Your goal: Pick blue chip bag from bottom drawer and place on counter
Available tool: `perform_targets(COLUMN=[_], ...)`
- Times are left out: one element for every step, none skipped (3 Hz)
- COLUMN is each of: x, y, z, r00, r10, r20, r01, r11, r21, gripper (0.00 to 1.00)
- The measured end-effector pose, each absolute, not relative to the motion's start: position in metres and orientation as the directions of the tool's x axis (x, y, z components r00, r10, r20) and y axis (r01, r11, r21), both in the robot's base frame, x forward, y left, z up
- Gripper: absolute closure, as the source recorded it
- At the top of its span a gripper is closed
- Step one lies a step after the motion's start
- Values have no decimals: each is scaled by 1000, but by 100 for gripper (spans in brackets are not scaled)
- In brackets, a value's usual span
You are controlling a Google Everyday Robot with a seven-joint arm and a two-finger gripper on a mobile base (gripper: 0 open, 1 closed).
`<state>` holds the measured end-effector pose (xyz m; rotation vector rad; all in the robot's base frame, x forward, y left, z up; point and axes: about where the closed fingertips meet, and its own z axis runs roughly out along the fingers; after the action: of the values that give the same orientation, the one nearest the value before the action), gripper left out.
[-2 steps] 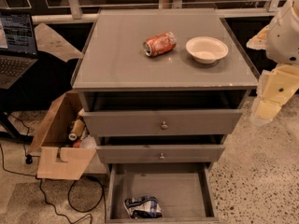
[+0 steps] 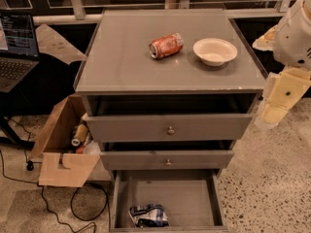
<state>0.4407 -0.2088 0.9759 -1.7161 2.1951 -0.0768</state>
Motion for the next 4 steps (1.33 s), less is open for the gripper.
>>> perform_targets(x=[455,476,493,502], y=[-194,-172,-148,-134], z=[963,946,927,906], r00=[-215,-207,-187,-185], r10=[-930,-917,-916,-915], r20=[-299,-342,-356,-359], r01=[-922,-925,-943,-960], r11=[294,297,269,247], r21=[-254,-236,-195,-134], gripper=[0,0,0,0])
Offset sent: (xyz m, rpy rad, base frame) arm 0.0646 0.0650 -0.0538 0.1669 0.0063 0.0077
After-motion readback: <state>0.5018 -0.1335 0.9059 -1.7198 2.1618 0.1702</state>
